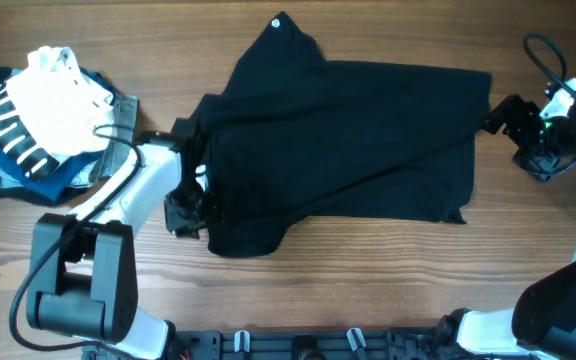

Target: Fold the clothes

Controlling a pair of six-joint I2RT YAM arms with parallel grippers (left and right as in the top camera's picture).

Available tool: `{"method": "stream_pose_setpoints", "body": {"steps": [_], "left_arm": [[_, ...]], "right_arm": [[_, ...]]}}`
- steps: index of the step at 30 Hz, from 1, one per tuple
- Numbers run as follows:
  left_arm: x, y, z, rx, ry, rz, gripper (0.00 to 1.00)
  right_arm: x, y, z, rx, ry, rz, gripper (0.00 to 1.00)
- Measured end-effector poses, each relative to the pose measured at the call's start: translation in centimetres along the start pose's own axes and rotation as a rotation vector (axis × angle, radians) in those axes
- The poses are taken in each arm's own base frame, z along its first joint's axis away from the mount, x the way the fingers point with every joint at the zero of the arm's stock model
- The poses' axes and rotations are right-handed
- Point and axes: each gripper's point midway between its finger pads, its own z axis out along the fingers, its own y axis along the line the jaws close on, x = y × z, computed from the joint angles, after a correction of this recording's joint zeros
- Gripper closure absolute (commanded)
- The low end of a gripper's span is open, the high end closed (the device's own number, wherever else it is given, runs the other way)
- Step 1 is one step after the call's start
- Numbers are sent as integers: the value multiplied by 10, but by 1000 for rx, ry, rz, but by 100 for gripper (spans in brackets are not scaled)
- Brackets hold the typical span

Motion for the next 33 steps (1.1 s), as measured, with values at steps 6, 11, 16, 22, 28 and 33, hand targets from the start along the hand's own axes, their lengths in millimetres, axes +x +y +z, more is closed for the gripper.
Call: {"method": "stream_pose_setpoints", "body": {"steps": [6, 11, 16, 22, 28, 33], "left_arm": [[24, 4, 25, 33, 84, -64, 96], [36, 5, 24, 35, 130, -78, 96], [42, 19, 7, 17, 106, -113, 96], [27, 32, -14, 49, -17, -166, 96], [15, 48, -25, 72, -86, -242, 96], [13, 49, -26, 72, -93, -247, 96]], "right_arm": [[-1, 0, 0, -1, -4, -1, 5], [0, -2, 0, 13, 0, 1, 4], [7, -12, 5, 53, 23, 13, 13], [60, -45, 48, 113, 176, 85, 41], [120, -71, 85, 127, 314, 136, 55], [145, -66, 100, 31, 366, 106, 51]]}}
